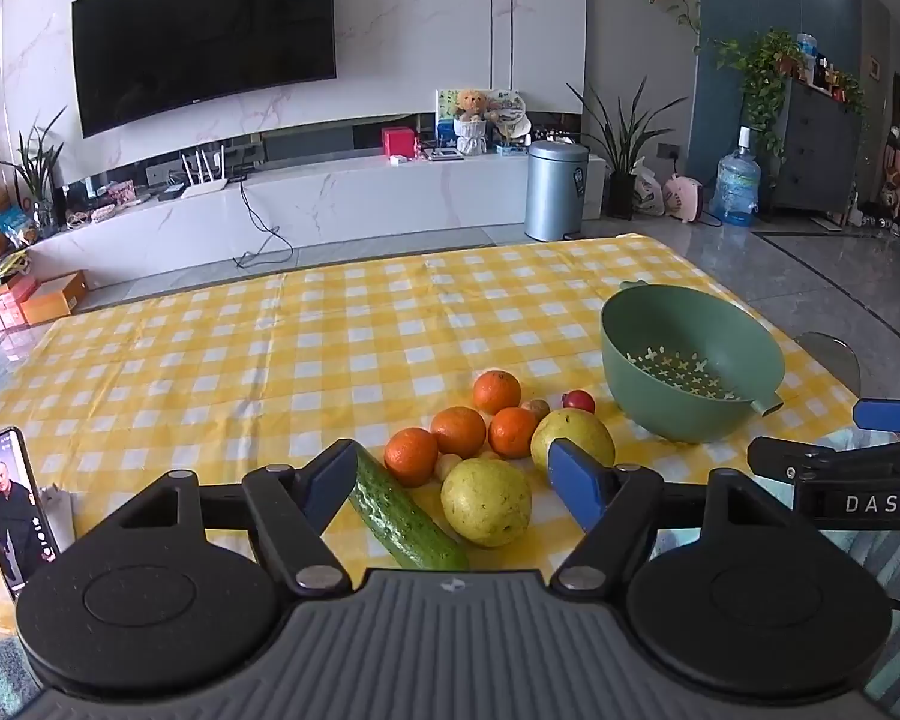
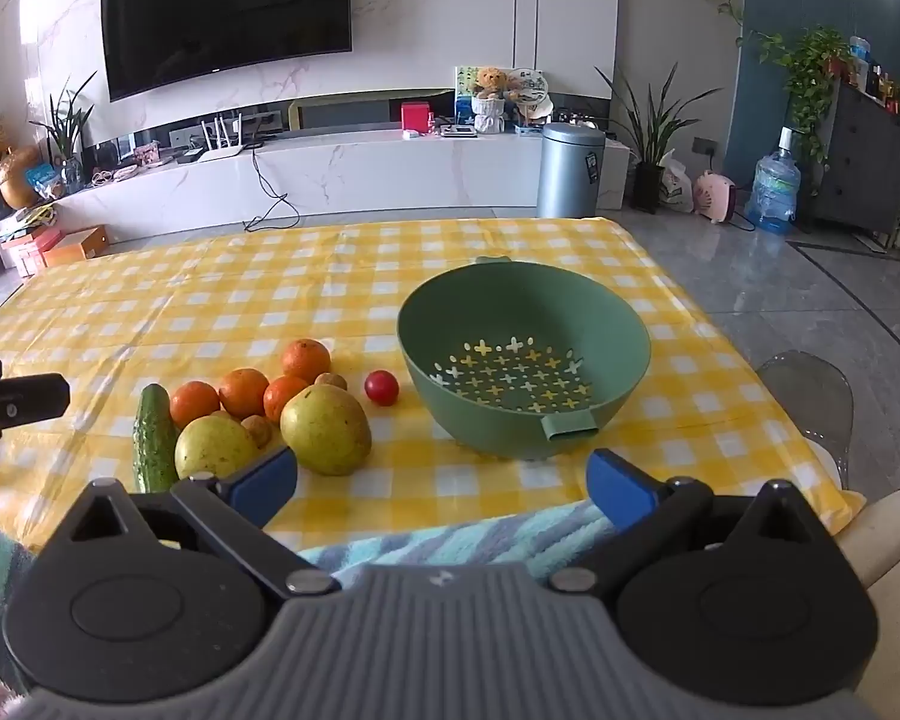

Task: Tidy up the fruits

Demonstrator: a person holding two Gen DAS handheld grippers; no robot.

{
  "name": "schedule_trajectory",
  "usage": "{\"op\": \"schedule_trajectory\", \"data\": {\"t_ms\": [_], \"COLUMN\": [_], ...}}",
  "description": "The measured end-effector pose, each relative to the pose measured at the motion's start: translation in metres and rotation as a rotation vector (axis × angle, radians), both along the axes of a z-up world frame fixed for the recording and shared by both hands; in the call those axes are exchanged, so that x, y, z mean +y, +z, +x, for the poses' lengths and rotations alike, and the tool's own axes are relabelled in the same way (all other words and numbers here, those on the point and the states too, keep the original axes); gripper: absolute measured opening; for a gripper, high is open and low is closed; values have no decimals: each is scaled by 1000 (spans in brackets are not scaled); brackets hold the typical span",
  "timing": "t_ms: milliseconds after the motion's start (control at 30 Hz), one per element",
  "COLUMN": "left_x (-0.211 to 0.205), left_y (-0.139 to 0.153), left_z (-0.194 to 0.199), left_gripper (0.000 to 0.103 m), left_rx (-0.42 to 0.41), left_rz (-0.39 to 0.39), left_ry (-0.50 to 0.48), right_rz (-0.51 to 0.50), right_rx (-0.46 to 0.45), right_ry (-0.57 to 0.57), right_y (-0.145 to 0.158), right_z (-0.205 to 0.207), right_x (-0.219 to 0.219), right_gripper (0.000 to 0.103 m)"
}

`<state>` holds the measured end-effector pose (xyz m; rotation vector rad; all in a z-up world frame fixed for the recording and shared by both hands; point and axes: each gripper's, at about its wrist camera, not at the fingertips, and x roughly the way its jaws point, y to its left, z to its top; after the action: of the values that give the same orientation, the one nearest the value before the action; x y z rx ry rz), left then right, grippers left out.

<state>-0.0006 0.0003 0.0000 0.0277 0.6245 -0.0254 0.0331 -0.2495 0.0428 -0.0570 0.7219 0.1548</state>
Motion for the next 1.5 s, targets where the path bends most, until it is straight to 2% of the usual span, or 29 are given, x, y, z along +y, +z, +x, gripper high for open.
{"op": "schedule_trajectory", "data": {"t_ms": [67, 100, 567, 1500], "left_x": [1, 0, 3, 3], "left_y": [0, -5, -7, -10], "left_z": [-2, 4, 5, 6], "left_gripper": [85, 85, 83, 83], "left_rx": [-2, 28, 63, 78], "left_rz": [-13, -20, -26, -17], "left_ry": [-9, 5, 10, 13], "right_rz": [0, 0, -2, 0], "right_rx": [0, 2, 15, 36], "right_ry": [0, -1, 1, 5], "right_y": [0, 0, -7, -7], "right_z": [0, 0, 0, 0], "right_x": [0, 0, 6, 3], "right_gripper": [99, 99, 99, 99]}}
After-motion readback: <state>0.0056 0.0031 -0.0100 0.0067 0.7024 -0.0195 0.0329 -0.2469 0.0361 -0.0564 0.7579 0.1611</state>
